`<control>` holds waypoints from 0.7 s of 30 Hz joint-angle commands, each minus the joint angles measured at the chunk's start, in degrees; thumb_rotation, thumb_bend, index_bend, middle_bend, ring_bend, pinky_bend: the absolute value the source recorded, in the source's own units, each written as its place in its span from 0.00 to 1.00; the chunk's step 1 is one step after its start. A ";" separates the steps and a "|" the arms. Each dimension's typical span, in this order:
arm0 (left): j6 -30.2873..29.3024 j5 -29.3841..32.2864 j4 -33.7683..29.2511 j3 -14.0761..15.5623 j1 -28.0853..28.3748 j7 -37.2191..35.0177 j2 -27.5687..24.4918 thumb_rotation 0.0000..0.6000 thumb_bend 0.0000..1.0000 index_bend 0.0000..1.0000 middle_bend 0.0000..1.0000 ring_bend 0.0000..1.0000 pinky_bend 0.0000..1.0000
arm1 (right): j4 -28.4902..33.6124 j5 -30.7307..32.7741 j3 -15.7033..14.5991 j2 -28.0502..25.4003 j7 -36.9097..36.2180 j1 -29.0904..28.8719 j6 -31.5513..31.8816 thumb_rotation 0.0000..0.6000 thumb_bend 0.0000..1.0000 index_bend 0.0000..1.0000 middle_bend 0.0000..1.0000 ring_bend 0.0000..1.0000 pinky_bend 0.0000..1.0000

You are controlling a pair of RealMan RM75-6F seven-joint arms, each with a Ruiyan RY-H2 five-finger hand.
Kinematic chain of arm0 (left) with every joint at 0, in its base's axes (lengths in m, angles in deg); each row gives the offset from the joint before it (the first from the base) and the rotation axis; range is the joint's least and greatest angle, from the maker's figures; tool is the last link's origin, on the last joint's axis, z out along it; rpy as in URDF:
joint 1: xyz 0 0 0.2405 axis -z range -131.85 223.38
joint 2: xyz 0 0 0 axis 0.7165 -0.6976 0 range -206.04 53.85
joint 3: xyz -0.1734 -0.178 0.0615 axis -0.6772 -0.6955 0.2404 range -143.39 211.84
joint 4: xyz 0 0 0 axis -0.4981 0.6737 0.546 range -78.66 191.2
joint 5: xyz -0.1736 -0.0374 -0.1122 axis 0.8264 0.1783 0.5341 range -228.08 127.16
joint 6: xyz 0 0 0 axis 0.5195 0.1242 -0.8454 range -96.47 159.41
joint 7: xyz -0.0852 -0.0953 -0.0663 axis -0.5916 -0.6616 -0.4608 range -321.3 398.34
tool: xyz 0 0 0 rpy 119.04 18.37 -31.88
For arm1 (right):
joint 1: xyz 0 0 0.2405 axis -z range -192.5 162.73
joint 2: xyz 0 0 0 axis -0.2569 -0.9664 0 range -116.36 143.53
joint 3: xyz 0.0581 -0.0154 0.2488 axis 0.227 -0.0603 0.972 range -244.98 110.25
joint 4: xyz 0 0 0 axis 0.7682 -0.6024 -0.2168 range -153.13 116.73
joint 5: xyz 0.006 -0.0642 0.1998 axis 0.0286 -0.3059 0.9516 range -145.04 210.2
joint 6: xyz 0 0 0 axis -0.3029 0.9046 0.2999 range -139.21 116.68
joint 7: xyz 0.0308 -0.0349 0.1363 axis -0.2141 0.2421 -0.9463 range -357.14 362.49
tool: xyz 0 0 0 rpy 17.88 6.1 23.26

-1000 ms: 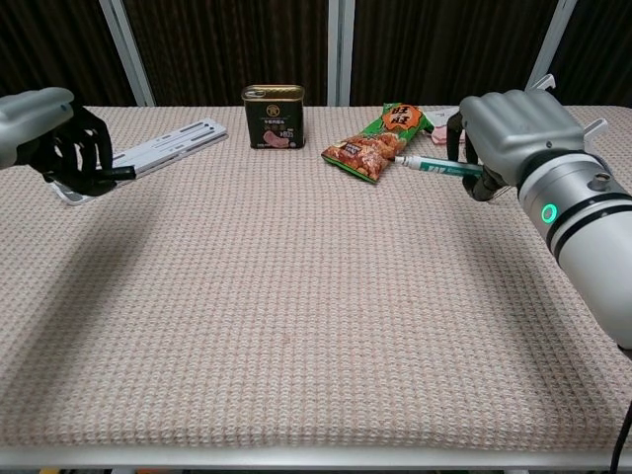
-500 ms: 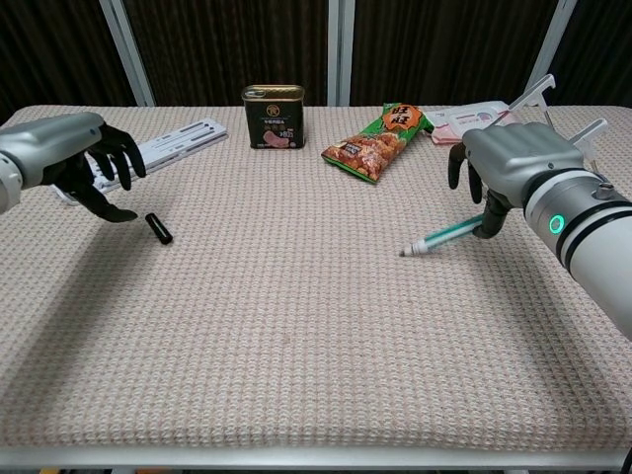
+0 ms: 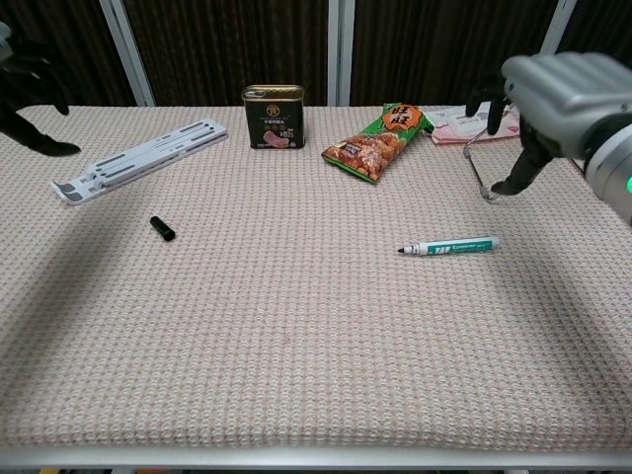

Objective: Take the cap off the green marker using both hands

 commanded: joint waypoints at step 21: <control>-19.25 -21.98 -3.33 17.06 -22.54 0.05 -3.03 0.99 0.12 0.23 0.21 0.14 0.17 | 1.23 -21.36 -20.68 -16.15 -24.53 31.51 18.29 1.00 0.00 0.07 0.10 0.00 0.00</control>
